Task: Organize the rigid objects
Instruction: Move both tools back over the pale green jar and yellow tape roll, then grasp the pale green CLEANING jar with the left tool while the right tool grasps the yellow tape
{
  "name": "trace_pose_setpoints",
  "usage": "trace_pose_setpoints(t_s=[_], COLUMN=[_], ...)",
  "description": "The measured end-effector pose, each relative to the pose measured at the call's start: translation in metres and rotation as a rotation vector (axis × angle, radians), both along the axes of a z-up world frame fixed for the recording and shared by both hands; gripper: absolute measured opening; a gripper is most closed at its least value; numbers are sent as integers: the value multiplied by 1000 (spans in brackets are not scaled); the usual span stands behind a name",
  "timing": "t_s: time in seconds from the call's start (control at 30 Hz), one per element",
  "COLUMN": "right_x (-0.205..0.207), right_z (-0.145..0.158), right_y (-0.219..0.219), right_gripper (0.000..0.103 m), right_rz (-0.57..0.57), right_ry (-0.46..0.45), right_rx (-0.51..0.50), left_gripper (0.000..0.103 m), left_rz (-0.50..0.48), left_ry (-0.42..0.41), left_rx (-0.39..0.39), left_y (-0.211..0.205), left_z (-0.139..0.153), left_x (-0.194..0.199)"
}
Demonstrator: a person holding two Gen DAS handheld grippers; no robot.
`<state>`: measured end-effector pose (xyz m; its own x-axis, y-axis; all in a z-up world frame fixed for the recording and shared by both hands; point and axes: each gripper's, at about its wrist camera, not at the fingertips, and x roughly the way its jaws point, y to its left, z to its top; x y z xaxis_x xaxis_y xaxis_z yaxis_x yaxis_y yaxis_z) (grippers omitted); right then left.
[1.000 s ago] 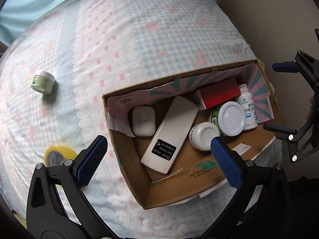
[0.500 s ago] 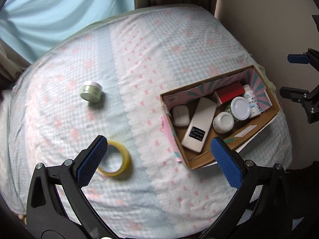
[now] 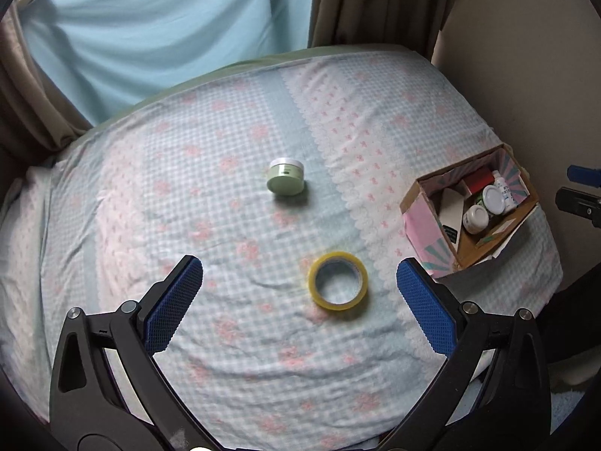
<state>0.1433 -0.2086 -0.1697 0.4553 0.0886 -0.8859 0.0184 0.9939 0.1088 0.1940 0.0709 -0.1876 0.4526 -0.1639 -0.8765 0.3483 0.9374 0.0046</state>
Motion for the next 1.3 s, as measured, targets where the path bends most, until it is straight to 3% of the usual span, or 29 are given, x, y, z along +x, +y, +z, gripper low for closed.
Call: trace_pose_setpoints(t_s=[0.2, 0.43, 0.6, 1.0, 1.3], right_x=[-8, -8, -1, 37, 66], right_z=[-13, -58, -105, -221, -276], right_y=[72, 125, 161, 180, 188], right_gripper=[103, 103, 103, 103, 103], right_rz=[-52, -112, -59, -143, -176], right_ry=[-4, 85, 139, 241, 333], right_rx=[-4, 66, 36, 50, 21], left_gripper=[103, 103, 103, 103, 103], left_rz=[-31, -71, -97, -147, -161], left_ry=[25, 70, 136, 358, 472], left_rx=[-21, -22, -29, -9, 39], left_y=[60, 73, 53, -23, -61], left_z=[-7, -29, -62, -180, -256], left_x=[31, 89, 132, 240, 282])
